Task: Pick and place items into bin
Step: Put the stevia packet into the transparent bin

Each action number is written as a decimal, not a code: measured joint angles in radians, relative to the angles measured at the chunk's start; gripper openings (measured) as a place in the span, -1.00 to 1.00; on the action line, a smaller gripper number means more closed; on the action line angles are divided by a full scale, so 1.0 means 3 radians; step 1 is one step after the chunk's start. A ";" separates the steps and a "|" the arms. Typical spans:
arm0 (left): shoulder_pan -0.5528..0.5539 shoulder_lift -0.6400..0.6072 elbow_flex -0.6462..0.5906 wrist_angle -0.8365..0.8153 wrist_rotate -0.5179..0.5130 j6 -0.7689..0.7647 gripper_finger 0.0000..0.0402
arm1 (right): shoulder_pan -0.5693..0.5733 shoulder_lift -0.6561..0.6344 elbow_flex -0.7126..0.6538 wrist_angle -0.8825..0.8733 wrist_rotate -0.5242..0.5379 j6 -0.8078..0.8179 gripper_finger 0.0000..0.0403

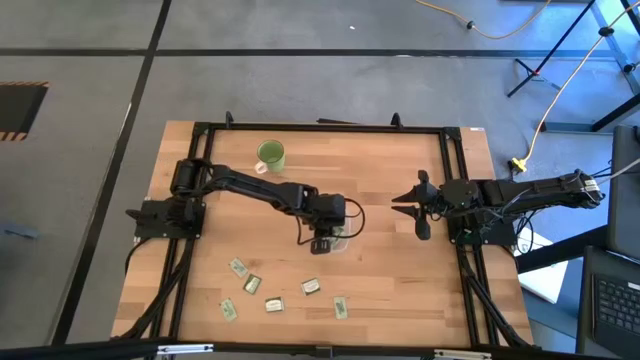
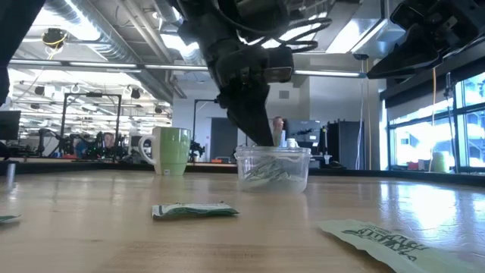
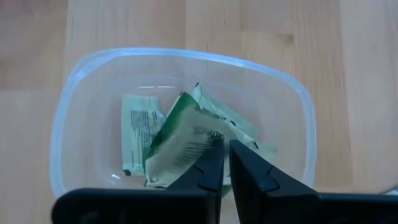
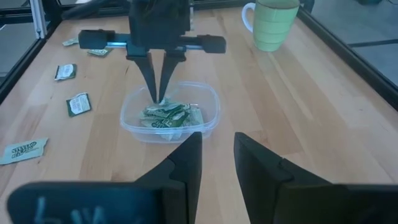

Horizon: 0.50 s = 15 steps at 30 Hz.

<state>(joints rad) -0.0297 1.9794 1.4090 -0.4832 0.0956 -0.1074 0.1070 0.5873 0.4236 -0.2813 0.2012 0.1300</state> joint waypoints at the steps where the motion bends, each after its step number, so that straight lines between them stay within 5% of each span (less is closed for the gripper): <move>1: -0.0001 0.0001 0.0000 -0.0014 0.0000 -0.0016 -0.86 | -0.0001 0.0000 0.0000 0.0000 -0.0001 0.0012 -0.52; 8: -0.0011 -0.0067 0.0000 -0.0093 -0.0053 -0.0039 -0.70 | 0.0000 0.0000 0.0000 0.0001 -0.0003 0.0086 -0.52; 15: -0.0281 -0.0448 0.0000 -0.0412 -0.0494 -0.0329 -0.65 | 0.0000 -0.0001 0.0001 -0.0076 -0.0010 0.0087 -0.52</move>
<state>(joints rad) -0.1139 1.8449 1.4090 -0.6068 -0.0527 -0.2061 0.1070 0.5869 0.4240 -0.3041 0.1982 0.1562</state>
